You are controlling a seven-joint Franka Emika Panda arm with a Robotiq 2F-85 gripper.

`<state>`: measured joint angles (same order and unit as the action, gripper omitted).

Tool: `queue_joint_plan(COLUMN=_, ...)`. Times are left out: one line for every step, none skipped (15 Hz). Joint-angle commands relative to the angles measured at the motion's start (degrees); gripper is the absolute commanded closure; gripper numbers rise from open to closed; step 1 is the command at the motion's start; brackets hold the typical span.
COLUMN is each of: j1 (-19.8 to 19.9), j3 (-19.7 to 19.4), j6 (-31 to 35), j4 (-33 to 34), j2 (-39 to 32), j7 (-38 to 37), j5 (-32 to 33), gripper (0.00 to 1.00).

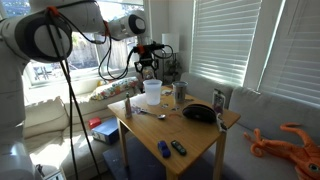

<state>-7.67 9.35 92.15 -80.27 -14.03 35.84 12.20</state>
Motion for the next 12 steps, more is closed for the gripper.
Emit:
queue_joint_plan(j1=2.33, j3=-0.51, j6=2.47, j4=2.38, j2=1.91, j7=0.15, j5=-6.73, gripper=0.00)
queue_joint_plan(j1=3.47, j3=-0.59, j6=3.58, j4=2.79, j2=2.20, j7=0.46, j5=-9.75, gripper=0.00)
queue_joint_plan(j1=4.34, j3=-0.96, j6=5.13, j4=3.04, j2=2.57, j7=0.12, j5=-11.77, gripper=0.00)
queue_joint_plan(j1=5.35, j3=-1.29, j6=6.83, j4=3.11, j2=2.94, j7=-0.16, j5=-13.60, gripper=0.00)
queue_joint_plan(j1=6.50, j3=-1.62, j6=8.76, j4=2.52, j2=3.44, j7=-0.42, j5=-15.68, gripper=0.00)
queue_joint_plan(j1=7.67, j3=-2.10, j6=10.76, j4=1.70, j2=4.11, j7=-0.68, j5=-17.63, gripper=0.00)
queue_joint_plan(j1=8.75, j3=-2.42, j6=12.65, j4=1.14, j2=4.50, j7=-0.94, j5=-19.72, gripper=0.00)
queue_joint_plan(j1=9.86, j3=-2.75, j6=14.75, j4=0.16, j2=4.94, j7=-1.10, j5=-21.89, gripper=0.00)
queue_joint_plan(j1=10.91, j3=-3.06, j6=16.38, j4=-0.52, j2=5.26, j7=-1.41, j5=-24.13, gripper=0.00)
queue_joint_plan(j1=11.86, j3=-3.39, j6=18.06, j4=-1.47, j2=5.63, j7=-1.83, j5=-26.25, gripper=0.00)
queue_joint_plan(j1=12.81, j3=-3.60, j6=19.40, j4=-2.35, j2=5.77, j7=-1.91, j5=-28.83, gripper=0.00)
queue_joint_plan(j1=11.60, j3=-3.22, j6=16.33, j4=1.73, j2=3.26, j7=-0.73, j5=-24.52, gripper=0.00)
